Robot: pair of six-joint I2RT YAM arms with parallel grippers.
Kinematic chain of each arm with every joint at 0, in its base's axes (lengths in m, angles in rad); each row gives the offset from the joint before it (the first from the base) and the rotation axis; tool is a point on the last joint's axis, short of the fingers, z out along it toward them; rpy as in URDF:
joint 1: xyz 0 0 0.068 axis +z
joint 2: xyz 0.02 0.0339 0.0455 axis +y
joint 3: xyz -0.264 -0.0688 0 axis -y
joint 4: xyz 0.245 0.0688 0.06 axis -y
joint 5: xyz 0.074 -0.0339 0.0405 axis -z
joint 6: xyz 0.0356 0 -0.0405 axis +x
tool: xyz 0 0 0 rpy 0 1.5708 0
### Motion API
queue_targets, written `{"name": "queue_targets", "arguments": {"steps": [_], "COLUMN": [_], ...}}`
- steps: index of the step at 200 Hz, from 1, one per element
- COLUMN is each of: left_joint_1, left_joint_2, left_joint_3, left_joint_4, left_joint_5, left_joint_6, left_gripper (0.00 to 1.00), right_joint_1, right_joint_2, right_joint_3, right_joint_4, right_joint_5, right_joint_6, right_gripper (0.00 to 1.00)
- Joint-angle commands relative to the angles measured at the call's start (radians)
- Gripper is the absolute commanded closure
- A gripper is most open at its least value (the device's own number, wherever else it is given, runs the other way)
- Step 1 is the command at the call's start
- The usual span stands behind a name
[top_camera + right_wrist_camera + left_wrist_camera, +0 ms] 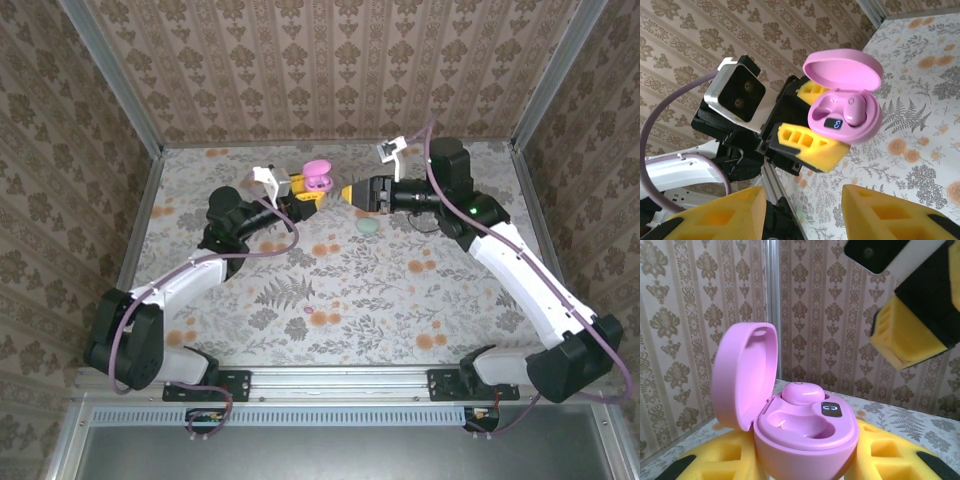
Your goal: Insert wireless bluetooth earbuds into charging case
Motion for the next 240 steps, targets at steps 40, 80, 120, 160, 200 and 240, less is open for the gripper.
{"name": "queue_targets", "arguments": {"steps": [40, 80, 120, 160, 200, 240], "left_joint_1": [-0.002, 0.006, 0.024, 0.028, 0.062, 0.076], "left_joint_2": [-0.151, -0.255, -0.331, -0.379, -0.435, -0.464], "left_joint_3": [-0.021, -0.056, -0.063, -0.067, -0.104, -0.110], "left_joint_4": [-0.118, -0.206, -0.267, -0.286, -0.288, -0.313], "left_joint_5": [-0.083, -0.185, -0.232, -0.258, -0.362, -0.377], "left_joint_6": [0.051, 0.109, 0.148, 0.160, 0.177, 0.203], "left_gripper": [0.72, 0.72, 0.72, 0.72, 0.74, 0.74], "right_joint_1": [-0.006, 0.005, 0.124, 0.247, 0.334, 0.384], "right_joint_2": [-0.089, 0.042, 0.293, 0.499, 0.630, 0.703], "right_joint_3": [-0.189, -0.253, -0.179, -0.035, 0.069, 0.140], "right_joint_4": [-0.049, -0.130, -0.239, -0.350, -0.447, -0.484], "right_joint_5": [0.204, 0.231, 0.203, 0.249, 0.323, 0.333], "right_joint_6": [-0.015, 0.029, -0.056, -0.141, -0.245, -0.326], "right_gripper": [0.54, 0.59, 0.59, 0.59, 0.59, 0.60]}}
